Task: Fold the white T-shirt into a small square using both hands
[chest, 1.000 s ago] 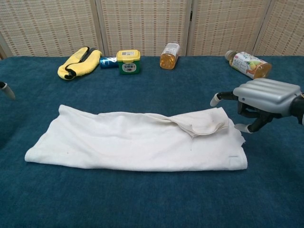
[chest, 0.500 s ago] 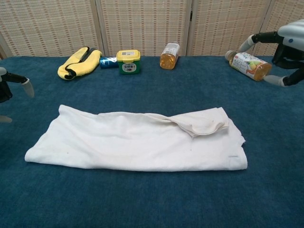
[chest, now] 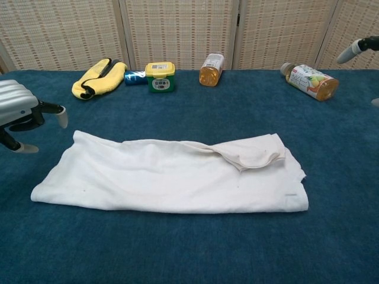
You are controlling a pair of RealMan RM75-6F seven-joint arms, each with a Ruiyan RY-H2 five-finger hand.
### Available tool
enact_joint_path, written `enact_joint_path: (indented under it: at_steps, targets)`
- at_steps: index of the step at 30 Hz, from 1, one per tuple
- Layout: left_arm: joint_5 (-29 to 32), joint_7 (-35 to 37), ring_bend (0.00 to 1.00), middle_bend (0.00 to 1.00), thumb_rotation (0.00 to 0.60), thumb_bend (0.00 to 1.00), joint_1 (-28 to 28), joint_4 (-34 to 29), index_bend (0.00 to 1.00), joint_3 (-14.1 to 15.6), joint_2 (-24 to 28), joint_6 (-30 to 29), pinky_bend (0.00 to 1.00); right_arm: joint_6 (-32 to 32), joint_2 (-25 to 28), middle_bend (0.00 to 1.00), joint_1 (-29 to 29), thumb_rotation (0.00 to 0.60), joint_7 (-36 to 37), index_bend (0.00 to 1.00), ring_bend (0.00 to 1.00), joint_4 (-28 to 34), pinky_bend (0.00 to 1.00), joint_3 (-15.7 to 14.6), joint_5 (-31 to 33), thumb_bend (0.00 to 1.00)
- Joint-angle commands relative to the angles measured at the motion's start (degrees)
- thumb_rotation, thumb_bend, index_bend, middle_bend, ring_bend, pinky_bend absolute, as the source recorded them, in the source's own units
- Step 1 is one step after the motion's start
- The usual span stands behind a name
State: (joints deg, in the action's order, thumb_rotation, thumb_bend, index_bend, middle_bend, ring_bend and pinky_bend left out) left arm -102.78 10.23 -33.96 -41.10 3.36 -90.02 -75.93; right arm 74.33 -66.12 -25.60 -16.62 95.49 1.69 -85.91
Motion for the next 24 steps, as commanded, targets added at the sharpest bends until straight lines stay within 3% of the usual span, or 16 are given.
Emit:
enact_joint_path:
  at_steps: [1,10,24]
  targets:
    - [-2.12,2.96,0.85,0.94,0.6,0.16,-1.16,7.9,0.41,2.0,-4.65,-1.71,0.97,0.22,0.09,0.95,0.47,0.6,-0.13,0.17,0.99,0.26,1.0,0.03,-0.1,0.33]
    - [-1.48,6.18,0.85,0.94,0.6,0.15,-0.8,18.31,0.42,3.36,-9.66,-1.94,0.97,0.13,-0.13,0.95,1.75,0.6,-0.39,0.17,0.99,0.55,1.0,0.15,-0.02,0.32]
    - [-0.12,7.74,0.85,0.94,0.6,0.15,-0.79,25.31,0.42,5.01,-13.86,1.4,0.97,0.53,0.32,0.95,3.31,0.6,-0.21,0.17,0.99,0.92,1.0,0.84,0.12,0.32]
